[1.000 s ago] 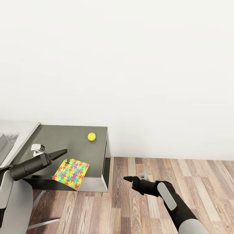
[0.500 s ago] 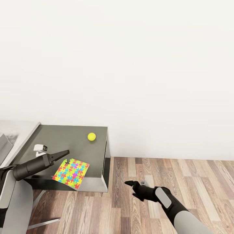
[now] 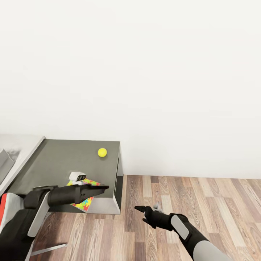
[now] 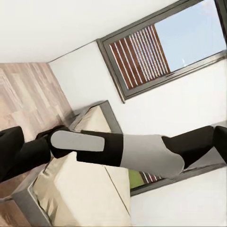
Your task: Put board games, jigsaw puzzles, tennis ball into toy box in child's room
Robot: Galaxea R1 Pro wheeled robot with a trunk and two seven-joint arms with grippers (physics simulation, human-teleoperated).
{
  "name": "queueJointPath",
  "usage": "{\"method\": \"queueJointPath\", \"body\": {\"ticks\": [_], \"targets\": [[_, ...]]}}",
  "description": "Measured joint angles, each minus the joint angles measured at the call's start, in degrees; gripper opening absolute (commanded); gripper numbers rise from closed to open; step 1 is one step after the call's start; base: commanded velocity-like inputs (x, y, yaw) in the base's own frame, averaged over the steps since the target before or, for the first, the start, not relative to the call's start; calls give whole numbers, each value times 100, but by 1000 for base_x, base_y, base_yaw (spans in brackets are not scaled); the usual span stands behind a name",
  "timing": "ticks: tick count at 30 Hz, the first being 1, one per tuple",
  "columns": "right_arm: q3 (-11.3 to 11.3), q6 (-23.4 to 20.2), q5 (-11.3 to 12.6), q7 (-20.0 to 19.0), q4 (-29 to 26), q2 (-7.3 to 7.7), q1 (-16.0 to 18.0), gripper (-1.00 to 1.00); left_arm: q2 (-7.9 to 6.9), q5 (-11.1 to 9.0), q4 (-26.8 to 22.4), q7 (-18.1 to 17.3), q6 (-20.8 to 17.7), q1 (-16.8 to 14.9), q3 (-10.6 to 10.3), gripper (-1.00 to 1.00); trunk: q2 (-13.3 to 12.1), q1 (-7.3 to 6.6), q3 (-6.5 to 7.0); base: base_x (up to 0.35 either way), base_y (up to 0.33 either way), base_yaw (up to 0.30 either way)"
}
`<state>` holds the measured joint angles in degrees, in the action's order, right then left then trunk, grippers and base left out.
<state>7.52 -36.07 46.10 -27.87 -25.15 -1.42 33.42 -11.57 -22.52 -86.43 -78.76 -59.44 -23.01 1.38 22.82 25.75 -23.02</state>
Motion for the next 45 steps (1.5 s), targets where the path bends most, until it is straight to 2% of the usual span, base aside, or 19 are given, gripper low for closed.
{"method": "queueJointPath", "body": {"ticks": [3, 6, 8, 12, 20, 28, 34, 45], "targets": [[183, 160, 1, -18, -2, 4, -13, 100, 79, 39, 32, 38, 9, -4, -108, 100, 0, 0, 0, 0, 0, 0], [477, 487, 1, -35, -2, 6, -32, 100, 150, 104, 53, 143, 6, -6, -187, 100, 0, 0, 0, 0, 0, 0], [607, 663, 2, -43, 0, 6, -38, 100, 151, 117, 59, 174, 3, -6, -187, 100, 0, 0, 0, 0, 0, 0], [719, 855, 6, -63, -1, 11, -52, 100, 125, 109, 71, 199, 1, -8, -126, 100, 0, 0, 0, 0, 0, 0], [760, 938, 3, -151, 0, 6, -64, 100, 101, 100, 78, 195, 9, 0, -37, 100, 0, 0, 8, 0, 0, 27], [770, 998, -11, -165, 2, -24, -67, 100, 87, 87, 84, 187, 5, 2, 195, 100, 0, 0, 63, 0, -49, 163], [771, 1191, -2, -174, 2, -35, -68, 100, 87, 88, 78, 179, 7, 2, 227, 100, 0, 0, 90, 0, -177, 121], [769, 1230, 5, -176, 1, -31, -68, 100, 87, 84, 75, 173, 7, 1, 232, 100, 0, 0, 94, 0, -14, 8]]}}
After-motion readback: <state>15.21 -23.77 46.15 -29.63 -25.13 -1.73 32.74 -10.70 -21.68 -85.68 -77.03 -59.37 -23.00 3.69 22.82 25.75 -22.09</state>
